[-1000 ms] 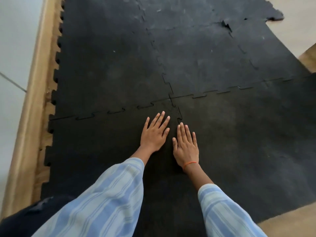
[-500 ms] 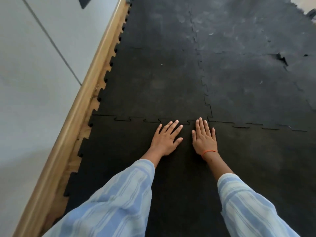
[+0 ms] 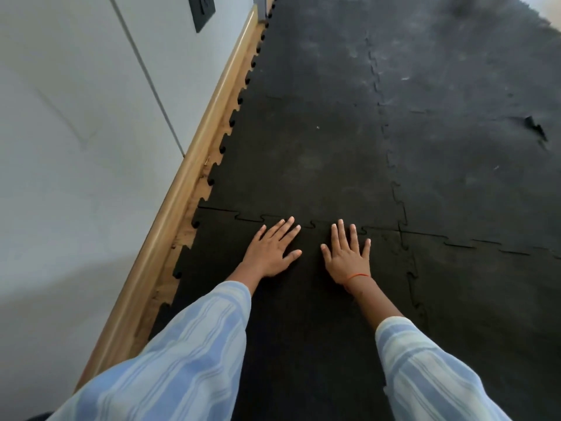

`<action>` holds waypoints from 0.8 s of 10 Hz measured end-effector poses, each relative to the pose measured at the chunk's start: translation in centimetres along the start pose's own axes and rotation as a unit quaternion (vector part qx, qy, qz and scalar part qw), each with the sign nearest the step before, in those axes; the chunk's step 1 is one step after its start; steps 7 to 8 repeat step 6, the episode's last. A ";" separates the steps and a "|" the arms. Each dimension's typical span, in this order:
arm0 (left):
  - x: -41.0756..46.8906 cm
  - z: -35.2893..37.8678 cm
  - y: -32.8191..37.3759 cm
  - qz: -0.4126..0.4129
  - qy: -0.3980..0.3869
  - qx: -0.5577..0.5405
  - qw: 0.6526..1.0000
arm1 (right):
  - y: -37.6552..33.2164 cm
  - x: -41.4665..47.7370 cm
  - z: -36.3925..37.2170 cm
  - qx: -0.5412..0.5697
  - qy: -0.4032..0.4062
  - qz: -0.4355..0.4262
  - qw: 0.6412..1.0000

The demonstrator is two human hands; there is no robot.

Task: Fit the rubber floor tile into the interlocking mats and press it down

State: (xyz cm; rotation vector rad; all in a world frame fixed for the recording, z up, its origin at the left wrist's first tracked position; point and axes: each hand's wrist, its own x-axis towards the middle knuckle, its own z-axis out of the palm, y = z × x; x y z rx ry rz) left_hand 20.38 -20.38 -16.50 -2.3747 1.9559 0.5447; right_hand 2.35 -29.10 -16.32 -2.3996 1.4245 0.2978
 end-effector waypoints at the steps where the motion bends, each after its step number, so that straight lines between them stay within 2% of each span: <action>1: -1.8 0.8 -3.7 -0.178 0.079 -0.039 0.980 | -3.2 0.3 0.8 0.010 0.003 -0.110 0.994; 2: -2.9 1.6 -6.9 -0.274 0.116 -0.032 0.954 | -4.8 -0.1 2.9 -0.024 0.070 -0.145 0.987; 3: -2.5 1.2 -6.8 -0.277 0.089 -0.033 0.956 | -4.5 0.0 3.0 -0.025 0.073 -0.134 0.988; 4: -2.5 -1.2 -6.3 -0.284 0.010 -0.032 0.958 | -4.8 0.2 1.1 0.001 0.008 -0.130 0.991; 5: -2.9 -7.3 -4.5 -0.286 -0.144 0.037 0.947 | -5.8 -0.2 -4.3 0.067 -0.163 -0.108 0.978; 6: -3.3 -12.4 -0.8 -0.225 -0.265 -0.009 0.937 | -6.5 -1.6 -10.2 0.100 -0.269 -0.045 0.957; 8: -3.3 -12.4 -0.8 -0.225 -0.265 -0.009 0.937 | -6.5 -1.6 -10.2 0.100 -0.269 -0.045 0.957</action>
